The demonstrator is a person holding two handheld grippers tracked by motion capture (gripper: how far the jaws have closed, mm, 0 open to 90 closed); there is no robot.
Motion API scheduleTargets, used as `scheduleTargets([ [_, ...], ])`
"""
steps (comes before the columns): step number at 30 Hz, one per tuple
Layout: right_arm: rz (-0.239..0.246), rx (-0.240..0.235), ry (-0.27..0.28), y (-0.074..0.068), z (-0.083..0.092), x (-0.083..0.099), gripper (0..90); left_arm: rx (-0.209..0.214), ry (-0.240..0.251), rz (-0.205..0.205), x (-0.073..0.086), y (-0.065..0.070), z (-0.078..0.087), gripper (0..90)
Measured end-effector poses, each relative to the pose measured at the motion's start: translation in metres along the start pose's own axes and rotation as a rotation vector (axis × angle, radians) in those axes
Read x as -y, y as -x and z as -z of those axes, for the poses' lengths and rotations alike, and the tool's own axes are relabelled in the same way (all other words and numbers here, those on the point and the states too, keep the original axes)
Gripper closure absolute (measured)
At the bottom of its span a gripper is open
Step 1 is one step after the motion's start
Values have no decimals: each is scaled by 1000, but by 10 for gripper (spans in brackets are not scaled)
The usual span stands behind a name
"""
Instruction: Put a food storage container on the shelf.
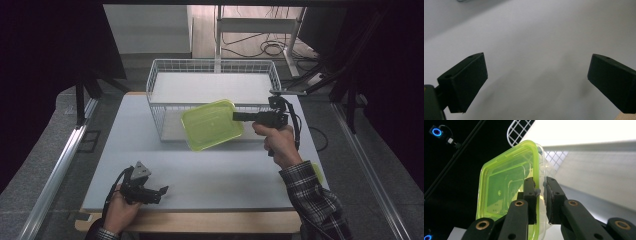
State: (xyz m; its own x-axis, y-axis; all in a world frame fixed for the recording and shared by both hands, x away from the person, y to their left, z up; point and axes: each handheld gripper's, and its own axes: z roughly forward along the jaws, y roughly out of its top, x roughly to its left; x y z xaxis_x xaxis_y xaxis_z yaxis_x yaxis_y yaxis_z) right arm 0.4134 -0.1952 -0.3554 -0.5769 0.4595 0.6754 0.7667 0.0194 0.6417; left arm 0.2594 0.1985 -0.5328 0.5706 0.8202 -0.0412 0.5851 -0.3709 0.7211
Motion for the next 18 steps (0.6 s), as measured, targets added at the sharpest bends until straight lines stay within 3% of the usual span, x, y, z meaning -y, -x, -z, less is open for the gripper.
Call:
scheduleTargets([
  [7,2,22,36,-4,6,-17,799,22,-6,5,0,1,-1,22],
  [18,13,93,91,-6,4,-47,799,32,-5,-3,0,2,-2,22],
])
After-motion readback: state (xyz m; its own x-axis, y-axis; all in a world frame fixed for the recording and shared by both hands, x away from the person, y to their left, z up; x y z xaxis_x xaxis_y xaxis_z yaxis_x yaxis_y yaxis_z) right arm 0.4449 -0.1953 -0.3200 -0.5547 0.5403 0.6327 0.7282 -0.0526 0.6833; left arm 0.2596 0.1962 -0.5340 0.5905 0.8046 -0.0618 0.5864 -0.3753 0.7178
